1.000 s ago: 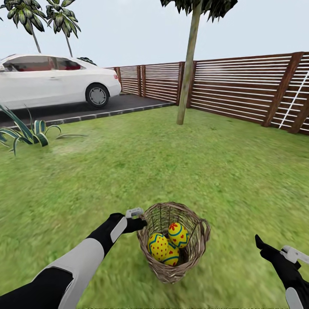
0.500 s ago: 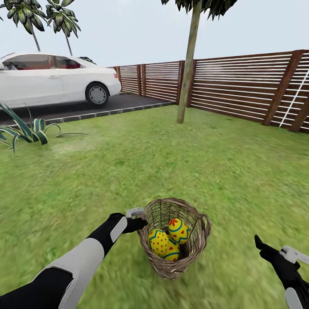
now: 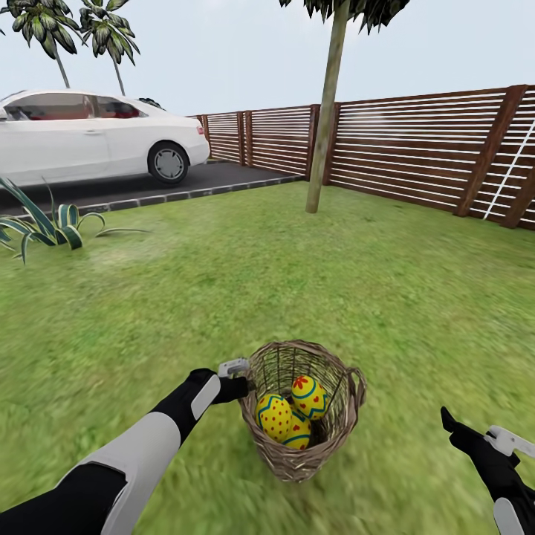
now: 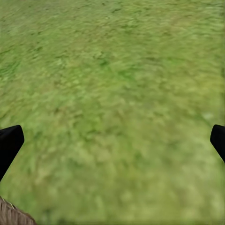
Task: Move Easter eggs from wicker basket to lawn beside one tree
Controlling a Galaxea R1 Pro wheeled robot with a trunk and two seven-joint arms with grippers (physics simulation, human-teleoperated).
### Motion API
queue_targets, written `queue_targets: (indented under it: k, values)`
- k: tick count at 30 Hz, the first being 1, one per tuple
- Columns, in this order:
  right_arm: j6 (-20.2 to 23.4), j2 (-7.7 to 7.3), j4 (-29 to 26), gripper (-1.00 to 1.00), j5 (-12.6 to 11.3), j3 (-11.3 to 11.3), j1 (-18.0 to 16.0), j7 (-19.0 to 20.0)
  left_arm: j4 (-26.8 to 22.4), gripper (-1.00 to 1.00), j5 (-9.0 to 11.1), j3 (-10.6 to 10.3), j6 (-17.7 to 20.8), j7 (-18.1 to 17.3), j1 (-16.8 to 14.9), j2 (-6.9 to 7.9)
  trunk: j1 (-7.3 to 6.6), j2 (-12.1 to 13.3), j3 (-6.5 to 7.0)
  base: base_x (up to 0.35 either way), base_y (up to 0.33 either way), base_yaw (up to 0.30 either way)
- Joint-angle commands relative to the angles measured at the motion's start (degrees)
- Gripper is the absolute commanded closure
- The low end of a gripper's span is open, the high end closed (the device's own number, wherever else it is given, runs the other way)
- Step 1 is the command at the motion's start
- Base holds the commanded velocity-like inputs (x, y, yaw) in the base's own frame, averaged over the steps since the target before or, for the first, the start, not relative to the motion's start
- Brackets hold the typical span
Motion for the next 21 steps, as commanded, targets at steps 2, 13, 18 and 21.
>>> queue_targets:
  k: [2, 13, 18, 21]
  values:
    - [0.33, 0.01, -0.06, -1.00, -0.50, -0.12, -0.03, 0.30, -0.10, 1.00, 0.58, -0.43, 0.18, 0.40, -0.02, 0.05, -0.01, -0.02, -0.05, 0.000, 0.000, 0.000]
    - [0.33, -0.01, 0.03, -1.00, -0.50, -0.12, -0.03, 0.28, -0.55, 1.00, 0.58, -0.43, 0.19, 0.42, -0.02, 0.12, -0.01, -0.02, -0.05, 0.000, 0.000, 0.000]
    - [0.33, -0.02, 0.03, -1.00, -0.56, -0.12, -0.03, 0.28, -1.06, 1.00, 0.58, -0.43, 0.26, 0.48, -0.02, 0.05, -0.45, 0.78, 0.31, 0.000, 0.000, 0.000]
    - [0.33, -0.02, 0.03, -1.00, -0.57, -0.12, -0.03, 0.28, -1.15, 1.00, 0.58, -0.47, 0.35, 0.49, -0.02, 0.05, -1.11, 1.98, 0.85, 0.000, 0.000, 0.000]
